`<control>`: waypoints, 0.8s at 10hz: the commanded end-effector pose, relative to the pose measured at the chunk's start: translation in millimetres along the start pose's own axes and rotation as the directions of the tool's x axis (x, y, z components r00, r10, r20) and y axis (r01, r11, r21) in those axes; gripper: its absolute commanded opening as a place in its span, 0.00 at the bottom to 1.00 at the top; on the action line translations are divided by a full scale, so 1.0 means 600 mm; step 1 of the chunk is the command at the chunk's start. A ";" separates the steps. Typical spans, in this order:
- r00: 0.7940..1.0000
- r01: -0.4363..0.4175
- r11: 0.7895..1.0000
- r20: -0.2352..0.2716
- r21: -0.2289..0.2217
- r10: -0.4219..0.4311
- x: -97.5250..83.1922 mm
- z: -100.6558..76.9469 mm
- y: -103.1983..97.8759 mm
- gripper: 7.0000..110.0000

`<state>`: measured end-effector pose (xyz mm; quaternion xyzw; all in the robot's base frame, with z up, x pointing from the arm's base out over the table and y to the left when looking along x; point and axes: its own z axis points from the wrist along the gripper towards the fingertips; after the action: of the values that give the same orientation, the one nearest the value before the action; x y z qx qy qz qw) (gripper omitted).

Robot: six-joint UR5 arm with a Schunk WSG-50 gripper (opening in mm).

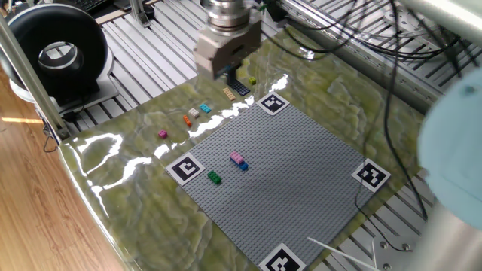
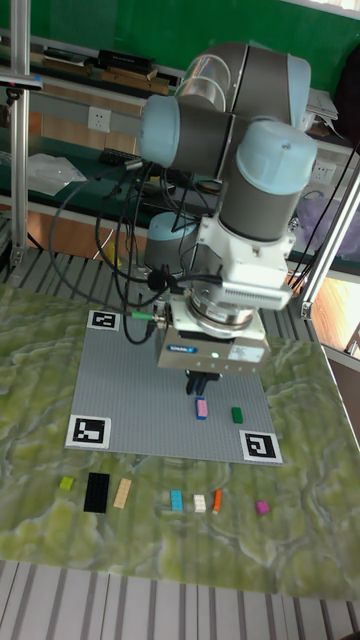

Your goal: Stack small Lego blocks randomly, one at a time

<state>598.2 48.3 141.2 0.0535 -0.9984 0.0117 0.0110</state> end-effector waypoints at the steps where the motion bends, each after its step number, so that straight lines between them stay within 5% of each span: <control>1: 0.999 -0.002 1.000 0.048 -0.021 0.003 -0.088 0.008 0.032 0.00; 5: 0.999 0.033 0.999 -0.003 0.000 -0.033 -0.068 0.010 0.023 0.00; 8: 0.997 0.066 0.998 0.047 -0.019 -0.065 -0.088 0.009 0.033 0.00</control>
<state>640.5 68.1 133.5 0.0767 -0.9970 0.0087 0.0008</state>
